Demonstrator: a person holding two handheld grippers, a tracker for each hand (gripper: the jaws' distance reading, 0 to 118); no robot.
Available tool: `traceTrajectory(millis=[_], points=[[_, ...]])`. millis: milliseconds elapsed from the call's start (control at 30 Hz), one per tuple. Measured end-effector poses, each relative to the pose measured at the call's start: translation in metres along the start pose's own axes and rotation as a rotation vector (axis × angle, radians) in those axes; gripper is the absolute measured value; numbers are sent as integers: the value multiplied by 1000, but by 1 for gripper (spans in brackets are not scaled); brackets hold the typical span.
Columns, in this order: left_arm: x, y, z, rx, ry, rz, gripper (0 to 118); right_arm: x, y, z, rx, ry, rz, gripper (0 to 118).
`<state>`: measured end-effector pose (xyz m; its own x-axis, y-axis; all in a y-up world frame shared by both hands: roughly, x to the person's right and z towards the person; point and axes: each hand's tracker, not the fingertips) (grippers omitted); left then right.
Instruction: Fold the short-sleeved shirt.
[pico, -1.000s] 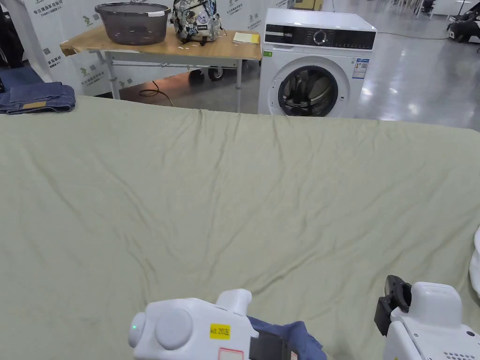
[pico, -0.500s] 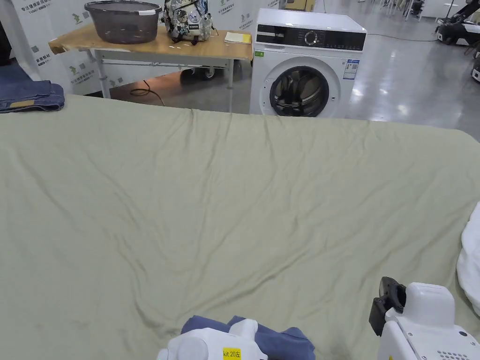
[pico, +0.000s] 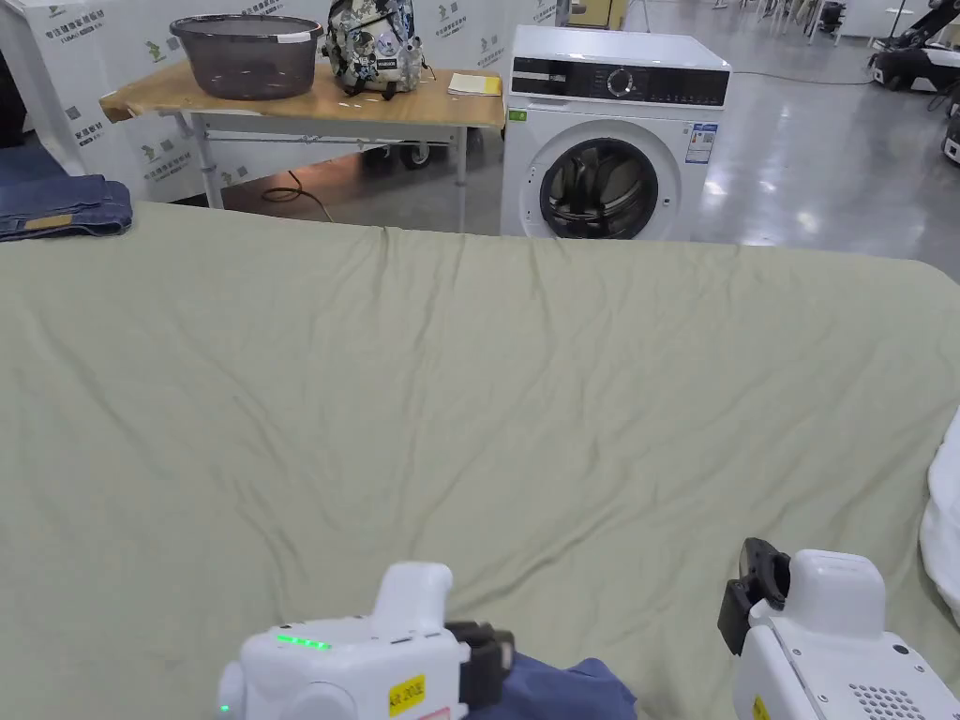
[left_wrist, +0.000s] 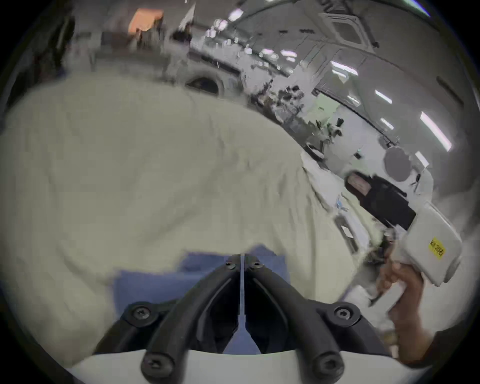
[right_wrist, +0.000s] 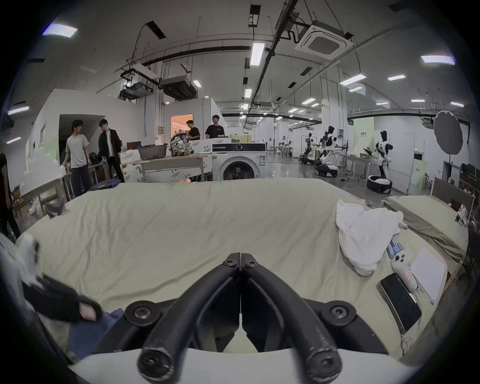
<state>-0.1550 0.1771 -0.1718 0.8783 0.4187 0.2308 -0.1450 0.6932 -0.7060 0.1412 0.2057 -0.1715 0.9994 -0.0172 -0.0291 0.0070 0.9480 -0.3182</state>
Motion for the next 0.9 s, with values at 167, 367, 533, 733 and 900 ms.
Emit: traceTrajectory(millis=[167, 367, 533, 733, 900], points=[[-4, 11, 55, 271, 262, -142, 0, -9, 6, -2, 31, -3, -5, 0], [-14, 11, 84, 526, 491, -260, 0, -19, 13, -1, 86, 4, -13, 0], [-16, 7, 100, 684, 594, -257, 0, -26, 21, 3, 155, 4, -5, 0], [-22, 10, 107, 697, 620, -230, 0, -29, 27, 12, 164, 26, 23, 0], [-30, 6, 113, 674, 619, -215, 0, -46, -6, 39, 56, 131, 86, 0]])
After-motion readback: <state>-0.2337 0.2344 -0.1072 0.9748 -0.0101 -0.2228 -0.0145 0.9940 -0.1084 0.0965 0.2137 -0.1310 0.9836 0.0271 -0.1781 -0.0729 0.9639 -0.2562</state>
